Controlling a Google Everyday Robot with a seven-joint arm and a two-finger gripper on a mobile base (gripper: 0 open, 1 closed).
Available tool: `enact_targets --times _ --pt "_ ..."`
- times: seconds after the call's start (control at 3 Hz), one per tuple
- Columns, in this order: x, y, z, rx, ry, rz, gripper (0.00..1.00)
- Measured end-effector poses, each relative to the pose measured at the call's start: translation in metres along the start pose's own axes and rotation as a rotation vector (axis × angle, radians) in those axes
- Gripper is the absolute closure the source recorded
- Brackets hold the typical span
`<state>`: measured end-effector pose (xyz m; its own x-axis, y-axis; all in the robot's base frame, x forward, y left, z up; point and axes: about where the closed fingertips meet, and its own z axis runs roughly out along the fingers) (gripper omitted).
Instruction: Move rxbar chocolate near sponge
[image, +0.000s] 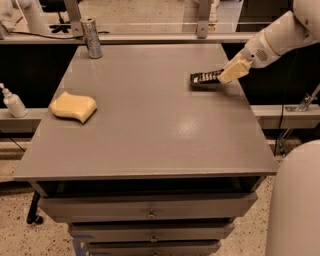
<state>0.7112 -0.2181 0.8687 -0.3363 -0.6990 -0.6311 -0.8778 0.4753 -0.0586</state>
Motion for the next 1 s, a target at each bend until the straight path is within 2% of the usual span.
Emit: enact_targets --times 0.33,0.67,1.0 --pt "-0.023 0.035 0.003 -0.076 -0.025 -0.039 1.00" --pt "-0.049 0.085 0.011 -0.164 -0.059 -0.107 1.00" --pt "-0.088 0.175 0.043 -0.284 -0.091 -0.257 1.00"
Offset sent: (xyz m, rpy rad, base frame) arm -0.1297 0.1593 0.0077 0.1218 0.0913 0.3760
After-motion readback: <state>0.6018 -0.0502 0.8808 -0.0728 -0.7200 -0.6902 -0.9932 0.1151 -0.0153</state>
